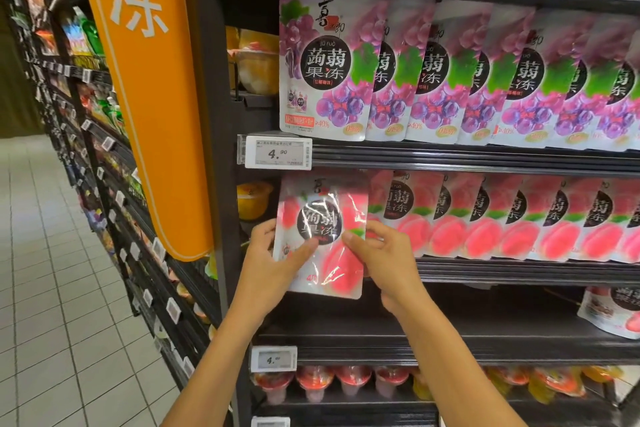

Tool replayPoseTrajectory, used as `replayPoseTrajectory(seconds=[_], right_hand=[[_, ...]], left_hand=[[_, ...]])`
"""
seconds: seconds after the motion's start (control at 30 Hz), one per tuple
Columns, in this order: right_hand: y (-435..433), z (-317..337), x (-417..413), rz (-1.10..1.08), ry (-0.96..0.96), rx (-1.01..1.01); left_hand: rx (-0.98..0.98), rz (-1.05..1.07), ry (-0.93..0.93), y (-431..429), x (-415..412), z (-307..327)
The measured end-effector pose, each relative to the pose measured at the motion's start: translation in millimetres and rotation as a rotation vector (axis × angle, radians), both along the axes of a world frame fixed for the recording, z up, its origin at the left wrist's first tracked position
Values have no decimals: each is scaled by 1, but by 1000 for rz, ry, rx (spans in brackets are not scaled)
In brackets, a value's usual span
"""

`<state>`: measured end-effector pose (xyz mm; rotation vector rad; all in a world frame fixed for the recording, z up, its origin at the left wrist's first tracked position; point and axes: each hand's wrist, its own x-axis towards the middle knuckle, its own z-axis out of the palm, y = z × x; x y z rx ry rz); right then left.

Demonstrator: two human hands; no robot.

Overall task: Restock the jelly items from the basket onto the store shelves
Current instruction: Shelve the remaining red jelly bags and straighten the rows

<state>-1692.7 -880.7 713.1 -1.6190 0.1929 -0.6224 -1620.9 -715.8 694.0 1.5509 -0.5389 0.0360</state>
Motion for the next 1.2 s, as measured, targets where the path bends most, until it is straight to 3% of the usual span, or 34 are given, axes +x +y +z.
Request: replayPoseTrajectory(seconds=[0.1, 0.2, 0.3, 0.53, 0.8, 1.2], right_hand=[[-3, 8, 12, -76, -48, -2], [-2, 15, 25, -132, -131, -45], [2, 14, 35, -163, -149, -54], [2, 6, 35, -157, -145, -312], [-4, -8, 22, -409, -89, -492], [-1, -14, 24, -520, -109, -480]], left_hand=[[-28, 89, -61, 1, -6, 3], [75, 204, -202, 0, -11, -1], [174, 190, -298, -7, -13, -6], [281, 177, -337, -24, -12, -21], [260, 184, -287, -30, -7, -18], [365, 191, -281, -27, -8, -15]])
